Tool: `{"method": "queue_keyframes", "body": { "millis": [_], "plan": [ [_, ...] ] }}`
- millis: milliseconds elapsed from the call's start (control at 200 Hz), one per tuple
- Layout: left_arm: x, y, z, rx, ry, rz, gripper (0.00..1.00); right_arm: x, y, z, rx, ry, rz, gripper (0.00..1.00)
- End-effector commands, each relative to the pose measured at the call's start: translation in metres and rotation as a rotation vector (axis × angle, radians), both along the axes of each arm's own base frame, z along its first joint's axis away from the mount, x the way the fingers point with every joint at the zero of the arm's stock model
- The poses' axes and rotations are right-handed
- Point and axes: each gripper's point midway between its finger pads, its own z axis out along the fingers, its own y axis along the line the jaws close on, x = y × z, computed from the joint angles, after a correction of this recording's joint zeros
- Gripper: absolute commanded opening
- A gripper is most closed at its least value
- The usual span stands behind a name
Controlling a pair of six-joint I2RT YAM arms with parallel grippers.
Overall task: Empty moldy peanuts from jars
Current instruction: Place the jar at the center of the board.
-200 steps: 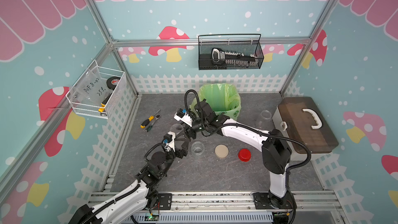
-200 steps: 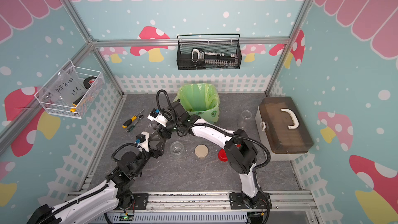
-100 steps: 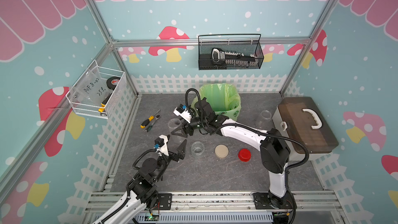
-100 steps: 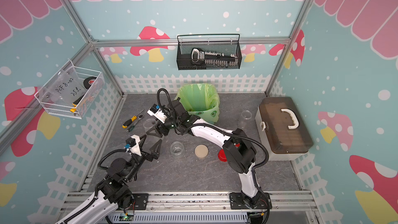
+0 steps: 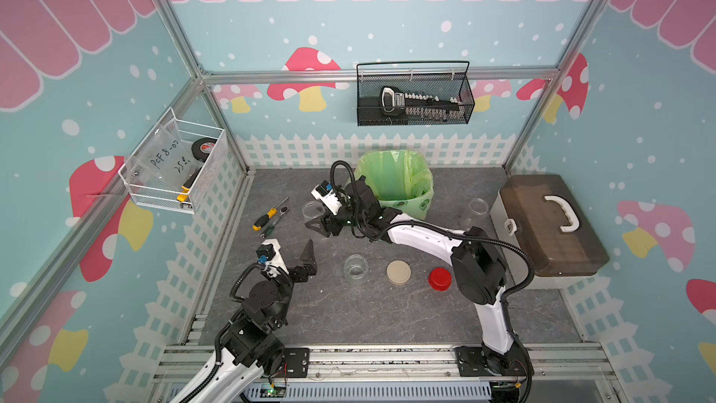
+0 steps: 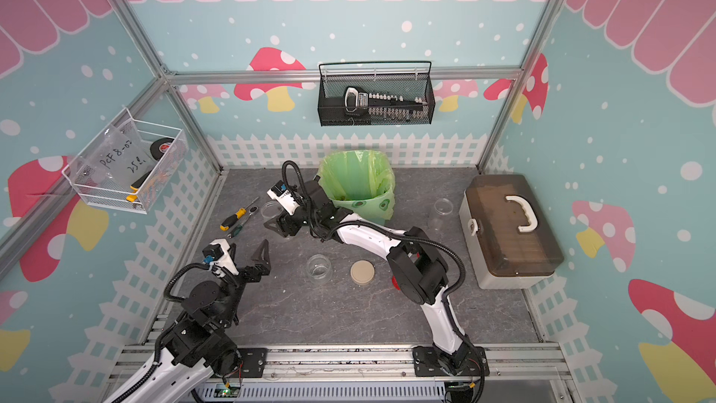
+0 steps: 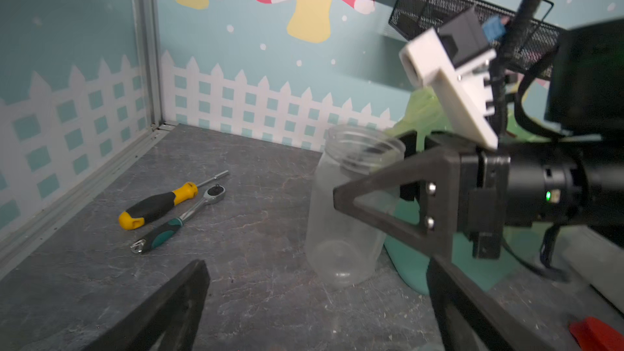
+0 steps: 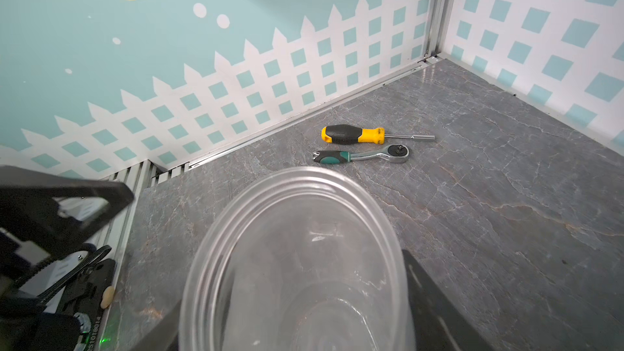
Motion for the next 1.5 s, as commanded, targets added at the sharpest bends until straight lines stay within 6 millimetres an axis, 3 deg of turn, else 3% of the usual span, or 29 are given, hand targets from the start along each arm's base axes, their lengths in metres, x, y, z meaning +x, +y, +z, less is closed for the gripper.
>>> {"method": "queue_keyframes", "body": {
  "millis": [0,90,170,430,795,1091,1396,1496],
  "plan": [
    [-0.001,0.034,0.054,-0.075,-0.104,0.16,0.99,0.013,0.009,0.005,0.051,-0.029,-0.065,0.61],
    [0.008,0.047,0.071,-0.107,-0.111,0.221,0.99,0.02,0.011,0.0,0.063,-0.022,-0.1,0.61],
    [0.02,0.061,0.074,-0.133,-0.106,0.272,0.99,0.022,0.015,-0.007,0.065,-0.017,-0.117,0.61],
    [0.041,0.098,0.044,-0.264,-0.121,0.335,0.99,0.033,0.019,-0.031,0.048,-0.028,-0.185,0.61],
    [0.046,0.089,0.023,-0.182,-0.081,0.253,0.99,0.047,0.029,-0.08,0.015,0.013,-0.242,0.61],
    [0.05,0.082,0.018,-0.162,-0.065,0.216,0.99,0.05,0.028,-0.097,0.018,0.034,-0.269,0.64],
    [0.056,0.078,0.011,-0.147,-0.042,0.192,0.99,0.047,0.018,-0.099,0.014,0.023,-0.287,0.8],
    [0.055,0.078,0.011,-0.147,-0.044,0.193,0.99,0.046,0.016,-0.102,0.012,0.026,-0.29,0.81]
  ]
}}
